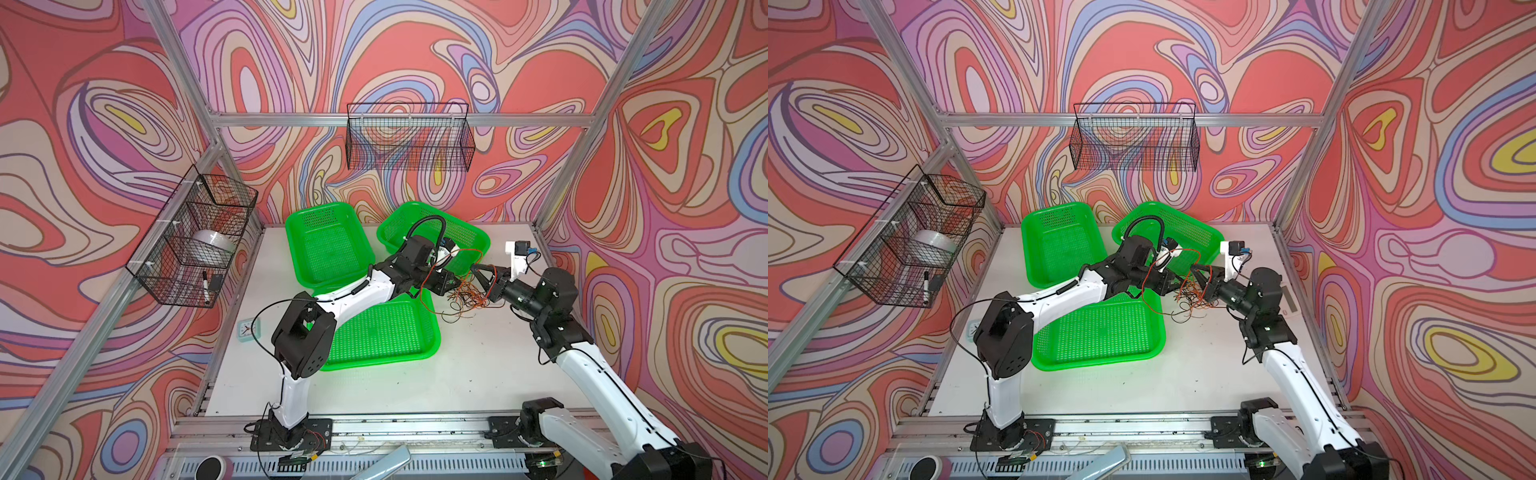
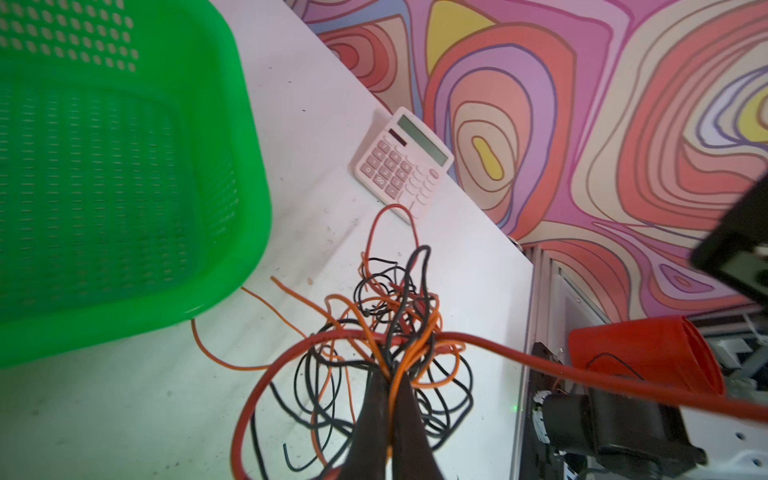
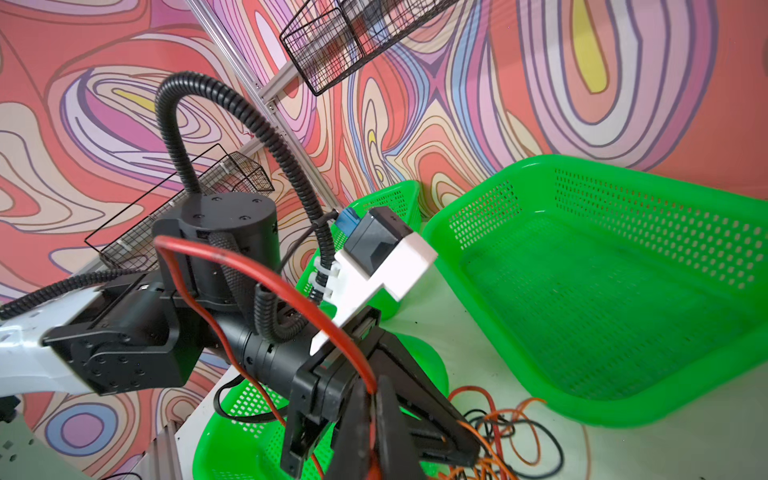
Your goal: Untangle the cables
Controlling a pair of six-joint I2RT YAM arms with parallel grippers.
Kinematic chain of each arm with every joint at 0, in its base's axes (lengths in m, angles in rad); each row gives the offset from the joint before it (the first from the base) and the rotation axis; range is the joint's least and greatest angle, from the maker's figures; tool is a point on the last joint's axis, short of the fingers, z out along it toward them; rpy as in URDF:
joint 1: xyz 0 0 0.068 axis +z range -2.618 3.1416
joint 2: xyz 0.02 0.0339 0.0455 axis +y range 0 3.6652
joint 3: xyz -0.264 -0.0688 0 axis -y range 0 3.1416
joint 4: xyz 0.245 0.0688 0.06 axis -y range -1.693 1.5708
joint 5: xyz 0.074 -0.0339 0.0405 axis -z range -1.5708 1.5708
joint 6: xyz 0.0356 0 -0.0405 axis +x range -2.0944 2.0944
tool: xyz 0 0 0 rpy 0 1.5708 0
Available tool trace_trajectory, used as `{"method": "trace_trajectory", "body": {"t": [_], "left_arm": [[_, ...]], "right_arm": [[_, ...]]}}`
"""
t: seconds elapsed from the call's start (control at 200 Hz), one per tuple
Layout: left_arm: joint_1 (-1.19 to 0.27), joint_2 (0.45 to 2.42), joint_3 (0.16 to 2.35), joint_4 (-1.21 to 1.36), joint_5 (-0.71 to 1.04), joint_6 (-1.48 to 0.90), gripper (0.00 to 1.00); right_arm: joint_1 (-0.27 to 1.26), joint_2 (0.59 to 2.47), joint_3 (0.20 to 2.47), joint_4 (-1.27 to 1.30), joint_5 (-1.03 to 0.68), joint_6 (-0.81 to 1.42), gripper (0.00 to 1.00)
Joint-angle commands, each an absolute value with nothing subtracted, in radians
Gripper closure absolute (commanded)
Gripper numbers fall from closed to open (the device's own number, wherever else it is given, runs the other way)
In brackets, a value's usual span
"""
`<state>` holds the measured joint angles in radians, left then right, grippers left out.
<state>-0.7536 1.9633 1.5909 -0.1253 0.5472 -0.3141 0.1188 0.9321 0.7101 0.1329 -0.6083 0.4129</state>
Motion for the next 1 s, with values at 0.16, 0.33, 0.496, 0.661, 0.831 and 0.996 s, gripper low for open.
{"method": "trace_trajectory", "body": {"t": [0.16, 0.33, 0.496, 0.661, 0.831, 0.996], "left_arm": [[-0.754, 2.101, 1.728, -0.314, 0.337, -0.298, 1.00], [-0.753, 2.131, 1.734, -0.326, 0.321, -0.306, 1.00], [-0.755, 2.148, 1.740, -0.322, 0.365, -0.317, 1.00], [-0.764, 2.103, 1.706, -0.272, 0.414, -0.323, 0.85], [-0.773, 2.020, 1.669, -0.272, 0.417, -0.301, 0.42], [-0.775, 1.917, 1.599, -0.272, 0.382, -0.269, 0.29]], "right_arm": [[0.116, 0.832, 0.904, -0.091, -0.345, 0.293, 1.00], [0.115, 0.833, 1.017, -0.194, -0.195, 0.258, 1.00], [0.115, 0.880, 1.129, -0.236, -0.183, 0.242, 1.00], [0.115, 0.955, 1.206, -0.289, -0.177, 0.245, 1.00], [0.116, 1.010, 1.230, -0.299, -0.149, 0.265, 1.00], [0.116, 1.092, 1.302, -0.338, -0.094, 0.263, 1.00]]}}
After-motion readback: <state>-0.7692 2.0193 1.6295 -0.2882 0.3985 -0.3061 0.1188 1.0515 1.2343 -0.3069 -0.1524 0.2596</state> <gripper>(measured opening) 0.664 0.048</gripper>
